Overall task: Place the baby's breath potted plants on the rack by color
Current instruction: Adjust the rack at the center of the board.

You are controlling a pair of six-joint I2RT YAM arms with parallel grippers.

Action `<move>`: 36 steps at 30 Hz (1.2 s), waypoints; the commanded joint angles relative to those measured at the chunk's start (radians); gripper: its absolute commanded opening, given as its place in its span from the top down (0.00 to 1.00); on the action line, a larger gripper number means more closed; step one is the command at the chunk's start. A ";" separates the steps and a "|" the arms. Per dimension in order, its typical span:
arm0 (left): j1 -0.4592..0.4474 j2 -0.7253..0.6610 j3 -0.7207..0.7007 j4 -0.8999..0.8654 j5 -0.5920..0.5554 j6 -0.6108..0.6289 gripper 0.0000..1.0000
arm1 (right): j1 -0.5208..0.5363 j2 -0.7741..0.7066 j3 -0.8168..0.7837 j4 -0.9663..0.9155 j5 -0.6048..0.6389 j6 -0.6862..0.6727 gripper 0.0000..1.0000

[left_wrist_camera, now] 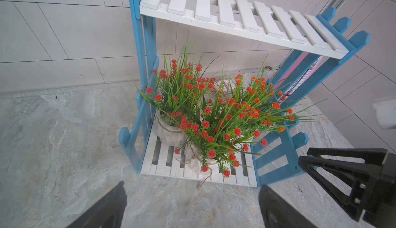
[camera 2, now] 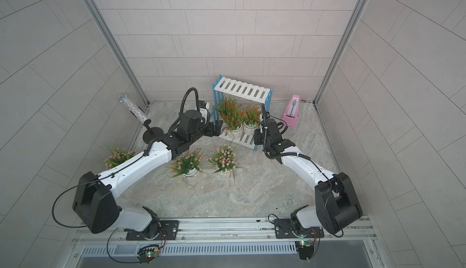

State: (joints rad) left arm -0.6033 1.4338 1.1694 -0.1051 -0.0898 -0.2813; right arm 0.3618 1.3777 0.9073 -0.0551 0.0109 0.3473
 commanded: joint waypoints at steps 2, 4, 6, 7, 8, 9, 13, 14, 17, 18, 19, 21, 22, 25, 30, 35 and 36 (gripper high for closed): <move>-0.003 -0.062 0.038 -0.122 -0.026 0.000 0.00 | -0.008 -0.035 -0.029 -0.003 0.037 -0.034 0.65; 0.001 -0.082 0.039 -0.138 -0.028 0.003 0.00 | -0.014 -0.039 -0.036 0.003 0.027 -0.046 0.67; 0.007 -0.100 0.038 -0.153 -0.026 0.005 0.00 | -0.026 -0.036 -0.035 0.009 -0.011 -0.060 0.68; 0.011 -0.107 0.040 -0.161 -0.027 0.008 0.00 | -0.033 -0.034 -0.035 0.014 -0.030 -0.068 0.69; 0.013 -0.112 0.039 -0.170 -0.025 0.012 0.00 | -0.039 -0.030 -0.033 0.016 -0.056 -0.079 0.69; 0.016 -0.117 0.039 -0.178 -0.024 0.016 0.00 | -0.044 -0.026 -0.032 0.020 -0.082 -0.089 0.69; 0.040 -0.133 0.027 -0.194 -0.009 0.012 0.00 | -0.067 -0.010 -0.025 0.022 -0.160 -0.126 0.72; 0.047 -0.136 0.022 -0.196 -0.001 0.010 0.00 | -0.074 -0.003 -0.023 0.022 -0.186 -0.135 0.72; 0.060 -0.146 0.017 -0.203 0.009 0.008 0.00 | -0.090 0.019 -0.013 0.018 -0.238 -0.164 0.72; 0.063 -0.149 0.018 -0.207 0.011 0.010 0.00 | -0.094 0.026 -0.009 0.012 -0.246 -0.173 0.72; 0.066 -0.150 0.017 -0.210 0.014 0.010 0.00 | -0.099 0.029 -0.006 0.008 -0.258 -0.181 0.73; 0.074 -0.153 0.019 -0.221 0.025 0.014 0.00 | -0.111 0.032 -0.011 0.005 -0.282 -0.189 0.73; 0.075 -0.153 0.020 -0.226 0.027 0.017 0.00 | -0.115 0.031 -0.015 0.005 -0.291 -0.190 0.74; 0.081 -0.154 0.024 -0.242 0.031 0.025 0.00 | -0.124 0.018 -0.033 0.005 -0.290 -0.195 0.74; 0.085 -0.156 0.024 -0.248 0.040 0.025 0.00 | -0.134 -0.025 -0.060 0.001 -0.236 -0.199 0.74; 0.085 -0.157 0.027 -0.255 0.045 0.027 0.00 | -0.149 -0.075 -0.070 -0.019 -0.150 -0.188 0.74; 0.086 -0.159 0.026 -0.257 0.044 0.028 0.00 | -0.152 -0.088 -0.078 -0.017 -0.133 -0.182 0.72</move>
State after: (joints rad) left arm -0.5232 1.3010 1.1793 -0.3542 -0.0486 -0.2691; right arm 0.2279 1.3384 0.8516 -0.0284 -0.2146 0.1764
